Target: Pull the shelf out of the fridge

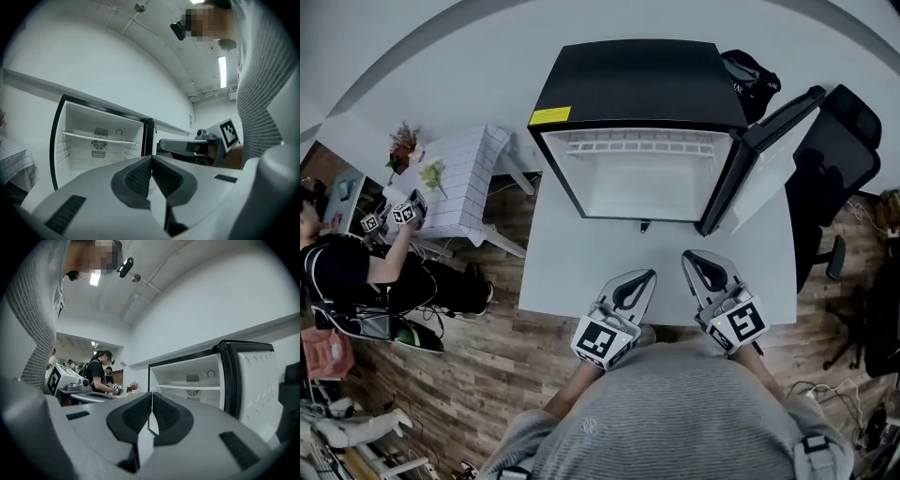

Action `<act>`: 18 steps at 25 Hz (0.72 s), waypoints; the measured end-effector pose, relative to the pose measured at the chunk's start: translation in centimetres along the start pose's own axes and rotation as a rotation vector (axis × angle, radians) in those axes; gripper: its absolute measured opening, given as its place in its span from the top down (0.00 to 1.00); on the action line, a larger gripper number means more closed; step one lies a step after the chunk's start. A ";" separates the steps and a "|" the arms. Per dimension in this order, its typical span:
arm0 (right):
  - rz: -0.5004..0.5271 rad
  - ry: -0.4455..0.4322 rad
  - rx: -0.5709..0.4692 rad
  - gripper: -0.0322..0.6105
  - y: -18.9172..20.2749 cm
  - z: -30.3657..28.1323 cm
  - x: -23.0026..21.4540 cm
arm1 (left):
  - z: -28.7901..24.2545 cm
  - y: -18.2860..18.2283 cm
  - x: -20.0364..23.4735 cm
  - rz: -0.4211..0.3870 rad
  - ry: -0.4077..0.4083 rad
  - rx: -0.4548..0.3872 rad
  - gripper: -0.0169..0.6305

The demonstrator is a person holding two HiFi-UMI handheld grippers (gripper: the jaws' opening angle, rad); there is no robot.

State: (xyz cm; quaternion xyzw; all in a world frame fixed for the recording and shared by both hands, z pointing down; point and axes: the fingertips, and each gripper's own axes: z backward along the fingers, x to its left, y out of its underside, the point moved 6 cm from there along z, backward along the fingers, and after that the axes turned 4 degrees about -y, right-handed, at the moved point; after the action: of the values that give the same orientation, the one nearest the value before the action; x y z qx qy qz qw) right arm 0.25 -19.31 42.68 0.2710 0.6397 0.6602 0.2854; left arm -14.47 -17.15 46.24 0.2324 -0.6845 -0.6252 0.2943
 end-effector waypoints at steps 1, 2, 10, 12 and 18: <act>0.005 0.002 0.007 0.93 0.1 -0.1 -0.1 | -0.3 0.0 0.2 0.002 0.003 0.013 0.96; 0.010 0.002 0.012 0.93 0.2 -0.3 -0.2 | -0.6 -0.2 0.4 0.003 0.008 0.010 0.96; 0.014 -0.019 -0.001 0.93 -0.5 -0.9 -1.7 | -3.0 -0.9 0.2 0.006 -0.016 -0.028 0.96; 0.011 -0.028 -0.005 0.93 -0.4 -1.0 -2.0 | -3.5 -0.8 -0.1 0.000 -0.014 -0.042 0.96; -0.009 -0.047 0.007 0.93 0.2 -0.7 -2.5 | -4.6 -0.8 -0.5 -0.007 -0.020 -0.030 0.96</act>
State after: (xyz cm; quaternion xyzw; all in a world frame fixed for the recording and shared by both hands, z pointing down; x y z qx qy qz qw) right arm 1.47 -21.63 42.88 0.2845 0.6363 0.6502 0.3022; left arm -10.96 -20.14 45.56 0.2242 -0.6771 -0.6387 0.2886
